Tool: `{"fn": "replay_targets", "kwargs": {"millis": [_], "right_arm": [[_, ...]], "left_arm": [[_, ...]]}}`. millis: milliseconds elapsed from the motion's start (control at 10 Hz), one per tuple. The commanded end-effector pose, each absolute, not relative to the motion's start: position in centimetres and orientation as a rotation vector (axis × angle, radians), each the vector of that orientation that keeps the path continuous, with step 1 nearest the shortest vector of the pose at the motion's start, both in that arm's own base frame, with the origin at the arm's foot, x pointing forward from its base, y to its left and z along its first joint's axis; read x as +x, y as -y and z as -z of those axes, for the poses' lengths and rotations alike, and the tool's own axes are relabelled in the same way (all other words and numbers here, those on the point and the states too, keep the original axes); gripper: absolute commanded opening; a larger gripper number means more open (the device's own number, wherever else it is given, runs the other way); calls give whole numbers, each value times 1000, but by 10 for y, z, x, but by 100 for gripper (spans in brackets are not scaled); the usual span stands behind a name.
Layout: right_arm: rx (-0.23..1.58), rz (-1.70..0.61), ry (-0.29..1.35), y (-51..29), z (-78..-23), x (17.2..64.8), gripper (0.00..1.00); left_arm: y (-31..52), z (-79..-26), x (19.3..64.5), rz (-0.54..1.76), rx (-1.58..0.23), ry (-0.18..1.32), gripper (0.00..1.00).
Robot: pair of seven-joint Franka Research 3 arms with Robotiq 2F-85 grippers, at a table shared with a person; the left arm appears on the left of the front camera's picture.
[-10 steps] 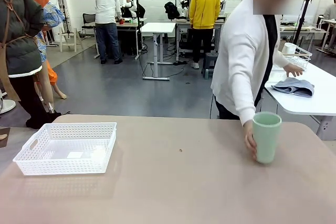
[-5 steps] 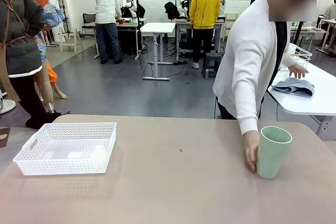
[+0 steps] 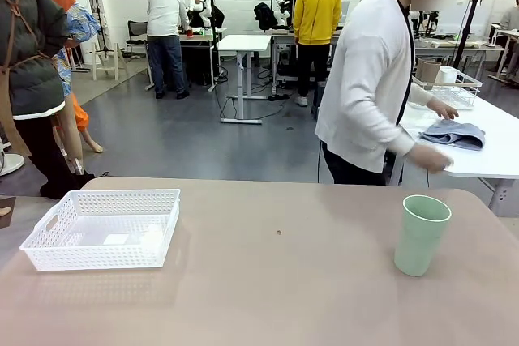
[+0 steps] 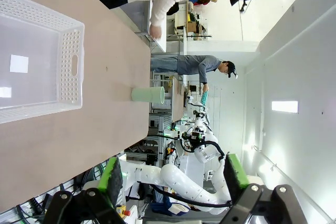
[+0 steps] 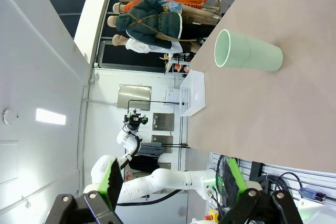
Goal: Clean and organize the cups into the basket.
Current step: Pick up the Organizing basket and move it to the center of the table, then pick up the Reusable plastic cup from the right side of the table and place it inside the Organizing basket.
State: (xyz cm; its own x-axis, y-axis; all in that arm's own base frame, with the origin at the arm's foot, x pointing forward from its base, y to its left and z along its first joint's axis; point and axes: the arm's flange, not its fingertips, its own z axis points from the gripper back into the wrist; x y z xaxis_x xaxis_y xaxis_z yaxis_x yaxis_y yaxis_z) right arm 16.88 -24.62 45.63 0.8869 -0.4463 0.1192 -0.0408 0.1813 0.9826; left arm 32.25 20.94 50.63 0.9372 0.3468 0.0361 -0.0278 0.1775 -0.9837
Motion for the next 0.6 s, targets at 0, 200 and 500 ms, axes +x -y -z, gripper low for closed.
{"fn": "replay_targets", "kwargs": {"millis": [0, 200, 500], "right_arm": [[1386, 284, 453, 247, -458, 170, 100], [1371, 160, 421, 247, -454, 172, 100], [1289, -227, 463, 232, -443, 199, 100]], "left_arm": [[-211, -507, 322, -264, -1383, 284, 100], [-209, -506, 322, -270, -1372, 276, 100], [-202, -513, 345, -176, -1131, 346, 100]]}}
